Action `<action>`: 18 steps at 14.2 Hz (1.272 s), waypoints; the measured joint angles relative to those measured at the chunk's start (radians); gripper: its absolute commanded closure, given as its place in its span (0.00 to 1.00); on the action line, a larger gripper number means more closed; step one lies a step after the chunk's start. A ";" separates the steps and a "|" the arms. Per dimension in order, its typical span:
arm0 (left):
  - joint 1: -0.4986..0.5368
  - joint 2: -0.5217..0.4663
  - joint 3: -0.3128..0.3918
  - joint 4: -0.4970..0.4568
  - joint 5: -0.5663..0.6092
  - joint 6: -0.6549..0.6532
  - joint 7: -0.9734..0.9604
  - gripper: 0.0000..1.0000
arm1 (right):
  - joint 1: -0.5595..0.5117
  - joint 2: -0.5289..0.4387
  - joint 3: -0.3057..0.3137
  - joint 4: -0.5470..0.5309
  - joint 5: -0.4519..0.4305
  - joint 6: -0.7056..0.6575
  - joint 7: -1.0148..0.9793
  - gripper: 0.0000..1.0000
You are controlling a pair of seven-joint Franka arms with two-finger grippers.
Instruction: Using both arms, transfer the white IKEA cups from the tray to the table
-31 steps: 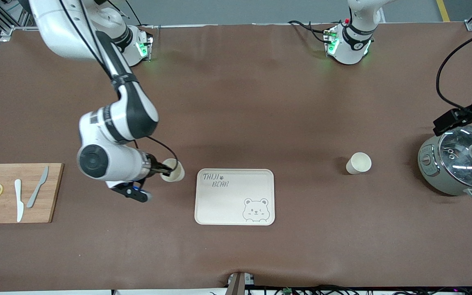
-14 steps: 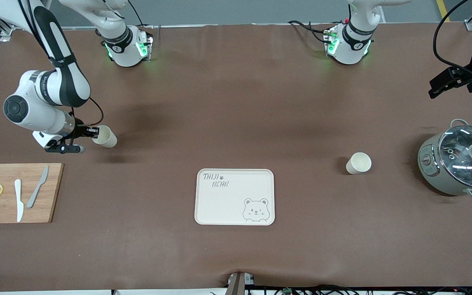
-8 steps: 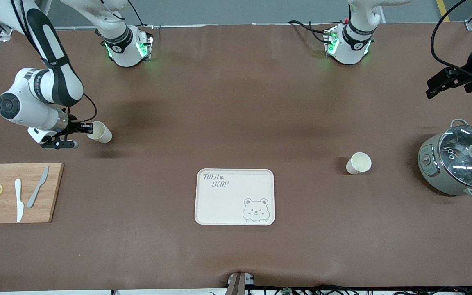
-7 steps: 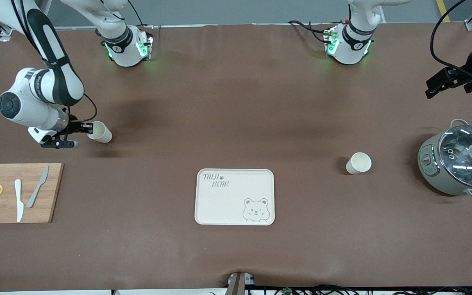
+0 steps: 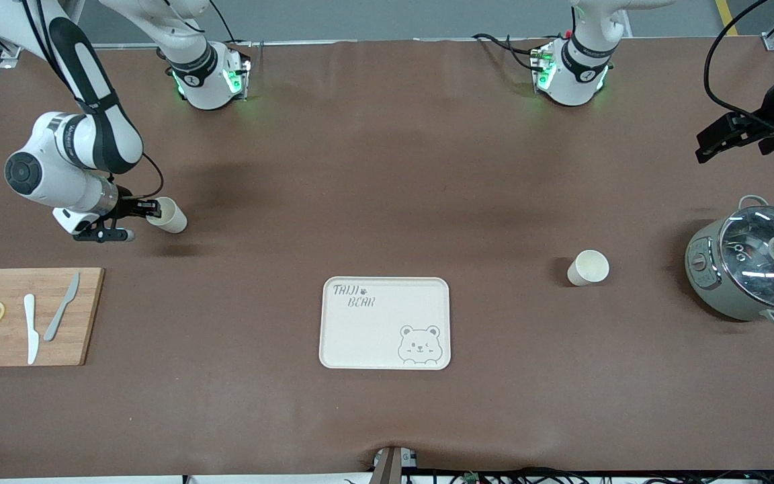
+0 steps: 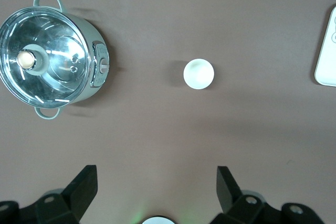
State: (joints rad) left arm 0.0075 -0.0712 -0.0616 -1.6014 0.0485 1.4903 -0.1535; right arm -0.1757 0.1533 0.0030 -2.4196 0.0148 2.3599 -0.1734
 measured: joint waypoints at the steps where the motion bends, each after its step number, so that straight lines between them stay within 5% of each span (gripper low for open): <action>1: 0.000 0.000 0.001 0.000 0.000 0.000 0.011 0.00 | 0.000 0.000 0.000 0.003 0.000 0.003 0.000 0.00; 5: 0.003 0.000 0.004 0.001 0.000 0.000 0.036 0.00 | 0.000 -0.002 0.003 0.119 0.000 -0.037 -0.001 0.00; 9: 0.002 0.000 0.003 0.001 0.000 0.000 0.036 0.00 | 0.004 0.005 0.010 0.519 0.000 -0.507 0.000 0.00; 12: 0.002 0.000 0.003 0.001 0.000 0.000 0.036 0.00 | 0.003 0.034 0.011 0.762 0.000 -0.668 0.034 0.00; 18: 0.002 -0.001 0.002 0.003 0.000 0.000 0.036 0.00 | 0.042 0.045 0.026 0.907 0.002 -0.733 0.239 0.00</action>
State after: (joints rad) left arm 0.0093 -0.0717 -0.0594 -1.5988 0.0485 1.4905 -0.1180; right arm -0.1340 0.1980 0.0286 -1.5122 0.0170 1.6265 0.0658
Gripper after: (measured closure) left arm 0.000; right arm 0.000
